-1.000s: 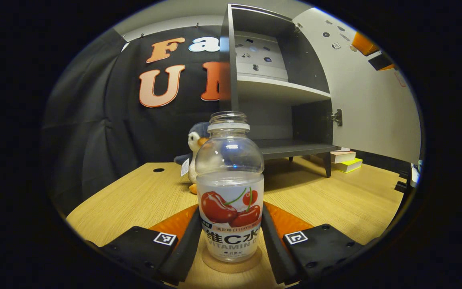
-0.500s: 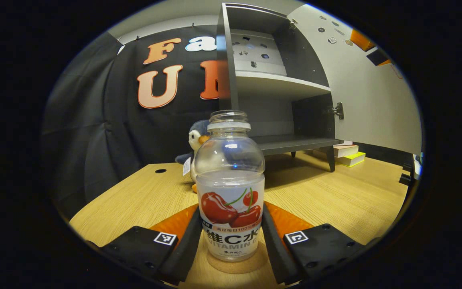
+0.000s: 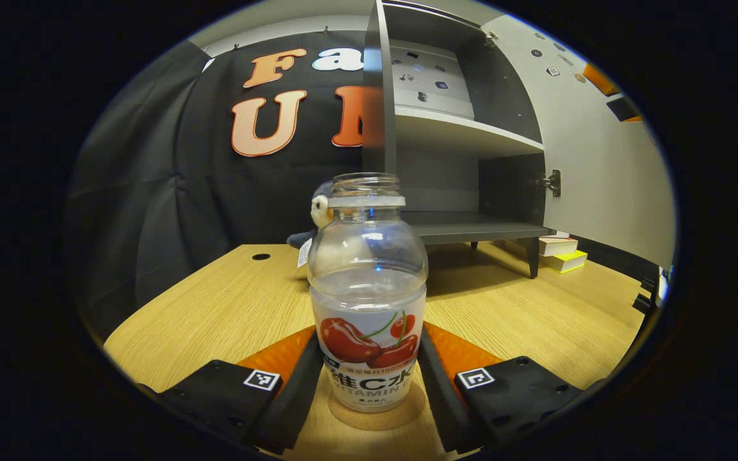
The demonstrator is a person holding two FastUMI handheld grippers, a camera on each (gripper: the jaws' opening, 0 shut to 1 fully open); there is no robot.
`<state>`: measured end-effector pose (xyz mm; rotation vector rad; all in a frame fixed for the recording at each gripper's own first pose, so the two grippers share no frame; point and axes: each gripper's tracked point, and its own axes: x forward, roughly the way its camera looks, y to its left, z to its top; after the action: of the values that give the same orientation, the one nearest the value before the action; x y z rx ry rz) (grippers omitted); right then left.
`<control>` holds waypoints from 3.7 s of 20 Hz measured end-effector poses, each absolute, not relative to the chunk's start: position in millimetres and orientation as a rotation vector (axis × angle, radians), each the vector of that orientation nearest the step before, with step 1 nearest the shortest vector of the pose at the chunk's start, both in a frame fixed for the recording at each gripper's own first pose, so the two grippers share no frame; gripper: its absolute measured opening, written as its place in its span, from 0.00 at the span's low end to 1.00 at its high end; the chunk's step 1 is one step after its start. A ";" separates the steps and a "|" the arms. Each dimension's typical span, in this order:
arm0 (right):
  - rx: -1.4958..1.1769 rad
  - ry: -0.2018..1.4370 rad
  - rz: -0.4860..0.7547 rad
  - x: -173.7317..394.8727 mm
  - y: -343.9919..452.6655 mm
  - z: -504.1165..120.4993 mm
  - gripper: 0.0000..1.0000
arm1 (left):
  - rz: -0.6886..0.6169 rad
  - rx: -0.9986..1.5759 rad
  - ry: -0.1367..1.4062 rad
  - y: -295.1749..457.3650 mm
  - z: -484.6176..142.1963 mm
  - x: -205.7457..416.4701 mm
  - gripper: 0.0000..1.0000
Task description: Open the cabinet door with the right hand, grasp the bottle in the cabinet with the left hand and place it on the coaster, then close the cabinet door with the right hand.
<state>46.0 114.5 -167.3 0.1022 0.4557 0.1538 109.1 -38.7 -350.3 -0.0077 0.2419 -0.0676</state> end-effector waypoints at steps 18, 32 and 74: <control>0.131 0.439 0.143 36.2 110.5 -153.6 0.95 | -0.091 -0.002 0.244 -46.3 -330.2 110.4 0.97; 0.160 0.312 0.070 24.3 71.8 -103.0 0.95 | -0.104 -0.013 0.111 -46.2 -219.3 116.5 0.97; 0.220 0.132 -0.086 -24.5 -200.3 -52.4 0.88 | 0.039 -0.023 -0.036 -114.3 -18.2 82.6 0.97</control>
<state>-24.5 -200.3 -52.4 0.2200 0.1319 -0.0855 82.6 -114.3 -18.2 -0.0233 -0.0356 0.0385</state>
